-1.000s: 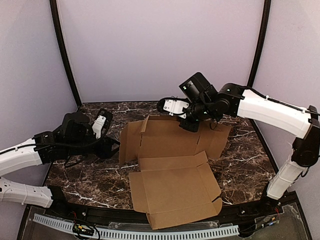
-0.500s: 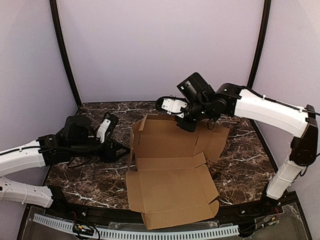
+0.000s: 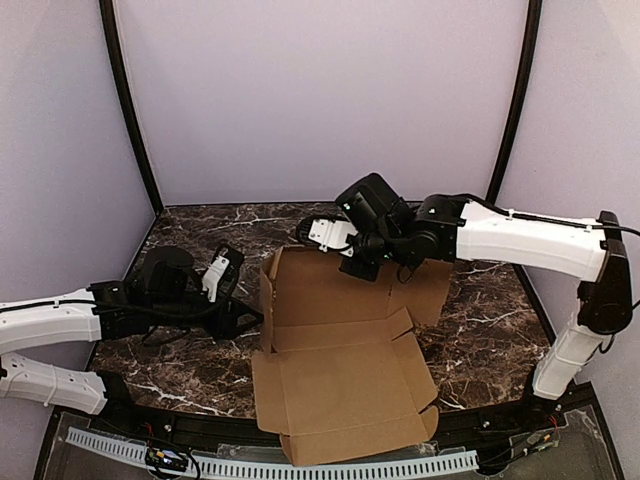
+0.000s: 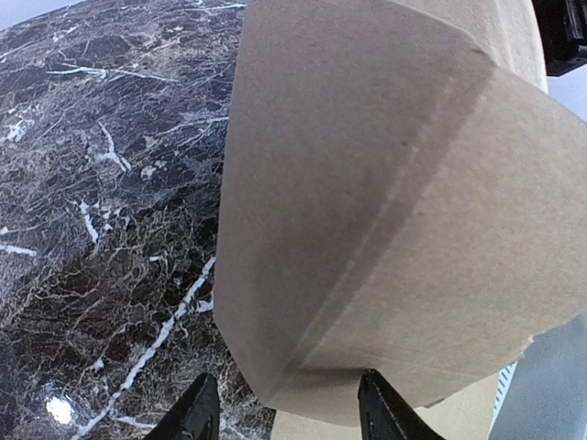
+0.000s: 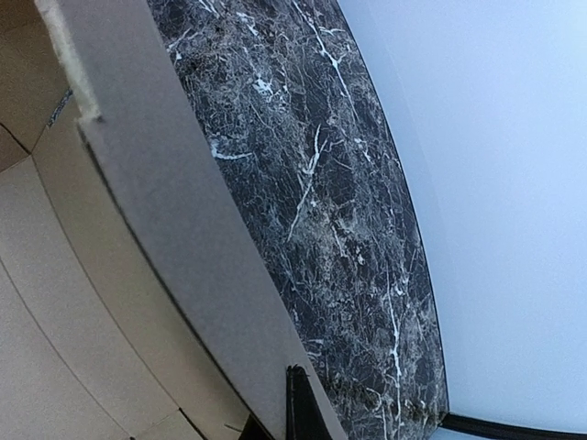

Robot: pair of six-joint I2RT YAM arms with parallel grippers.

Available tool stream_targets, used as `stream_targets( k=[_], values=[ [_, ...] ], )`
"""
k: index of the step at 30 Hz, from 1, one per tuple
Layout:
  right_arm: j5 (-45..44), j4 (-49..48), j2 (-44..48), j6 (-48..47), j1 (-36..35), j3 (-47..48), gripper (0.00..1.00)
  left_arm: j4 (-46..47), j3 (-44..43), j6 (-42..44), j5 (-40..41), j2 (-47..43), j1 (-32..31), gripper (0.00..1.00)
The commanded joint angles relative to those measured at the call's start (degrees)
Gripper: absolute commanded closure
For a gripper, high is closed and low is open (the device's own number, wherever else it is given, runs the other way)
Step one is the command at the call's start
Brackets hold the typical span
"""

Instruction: Fold the paper box

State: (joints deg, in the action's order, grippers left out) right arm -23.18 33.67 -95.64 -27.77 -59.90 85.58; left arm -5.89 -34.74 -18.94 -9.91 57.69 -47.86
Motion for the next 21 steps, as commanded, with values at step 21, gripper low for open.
stream_targets(
  k=[21],
  values=[
    [-23.1, -31.3, 3.9, -14.9, -11.8, -21.2, 1.0, 10.5, 9.0, -0.8, -4.4, 1.5, 0.1, 0.49]
  ],
)
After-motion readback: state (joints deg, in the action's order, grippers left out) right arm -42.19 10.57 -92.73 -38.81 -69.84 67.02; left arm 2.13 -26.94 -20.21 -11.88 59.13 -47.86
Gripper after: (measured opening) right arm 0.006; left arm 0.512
